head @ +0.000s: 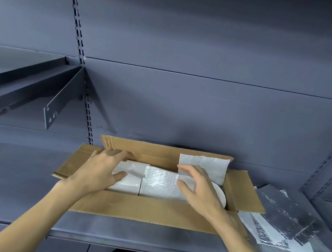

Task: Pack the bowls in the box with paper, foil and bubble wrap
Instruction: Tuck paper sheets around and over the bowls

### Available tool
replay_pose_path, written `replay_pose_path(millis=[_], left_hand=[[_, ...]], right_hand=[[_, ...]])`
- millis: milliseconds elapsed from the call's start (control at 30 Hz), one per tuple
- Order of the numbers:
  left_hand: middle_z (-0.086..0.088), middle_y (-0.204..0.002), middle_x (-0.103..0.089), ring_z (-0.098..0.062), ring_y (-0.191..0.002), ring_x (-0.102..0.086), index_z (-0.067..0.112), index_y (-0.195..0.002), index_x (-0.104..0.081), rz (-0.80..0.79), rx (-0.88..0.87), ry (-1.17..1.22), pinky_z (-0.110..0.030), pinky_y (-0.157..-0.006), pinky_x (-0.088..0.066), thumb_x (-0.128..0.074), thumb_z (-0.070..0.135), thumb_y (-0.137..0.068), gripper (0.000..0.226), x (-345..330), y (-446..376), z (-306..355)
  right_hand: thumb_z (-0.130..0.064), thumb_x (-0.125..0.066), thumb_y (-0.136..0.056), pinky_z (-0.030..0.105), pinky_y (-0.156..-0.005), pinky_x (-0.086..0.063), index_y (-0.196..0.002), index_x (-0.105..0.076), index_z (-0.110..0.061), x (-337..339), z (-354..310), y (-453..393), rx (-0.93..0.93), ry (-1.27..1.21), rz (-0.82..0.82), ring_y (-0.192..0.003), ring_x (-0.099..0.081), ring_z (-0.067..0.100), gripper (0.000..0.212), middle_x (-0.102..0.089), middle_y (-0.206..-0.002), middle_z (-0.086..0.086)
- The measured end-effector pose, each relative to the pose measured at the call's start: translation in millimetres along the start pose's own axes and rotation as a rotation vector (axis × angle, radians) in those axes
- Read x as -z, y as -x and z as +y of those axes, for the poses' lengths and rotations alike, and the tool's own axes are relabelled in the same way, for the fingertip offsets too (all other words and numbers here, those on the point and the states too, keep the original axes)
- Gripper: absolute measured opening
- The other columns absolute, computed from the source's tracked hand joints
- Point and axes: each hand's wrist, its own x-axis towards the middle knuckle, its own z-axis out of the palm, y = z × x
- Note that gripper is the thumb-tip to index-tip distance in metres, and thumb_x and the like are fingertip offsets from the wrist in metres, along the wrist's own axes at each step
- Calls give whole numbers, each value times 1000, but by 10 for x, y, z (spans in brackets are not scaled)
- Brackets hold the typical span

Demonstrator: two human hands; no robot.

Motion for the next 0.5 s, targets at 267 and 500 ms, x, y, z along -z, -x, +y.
replay_pose_path(millis=[267, 500], left_hand=[[19, -138, -54, -16, -129, -46, 33, -117, -66, -24, 114, -137, -40, -100, -37, -57, 27, -98, 23, -163, -31, 59], [17, -110, -66, -18, -106, -54, 28, -114, -67, 163, 97, 30, -39, -82, -39, -55, 15, -96, 25, -164, -8, 133]], right_hand=[[-20, -50, -101, 36, -94, -38, -127, -67, -31, -122, -32, -59, 134, 347, -23, -110, -46, 11, 33, -56, -115, -16], [-20, -56, -100, 32, -95, -39, -112, -71, -29, -191, -101, -87, 147, 205, -61, -104, -48, 7, 21, -56, -98, -13]])
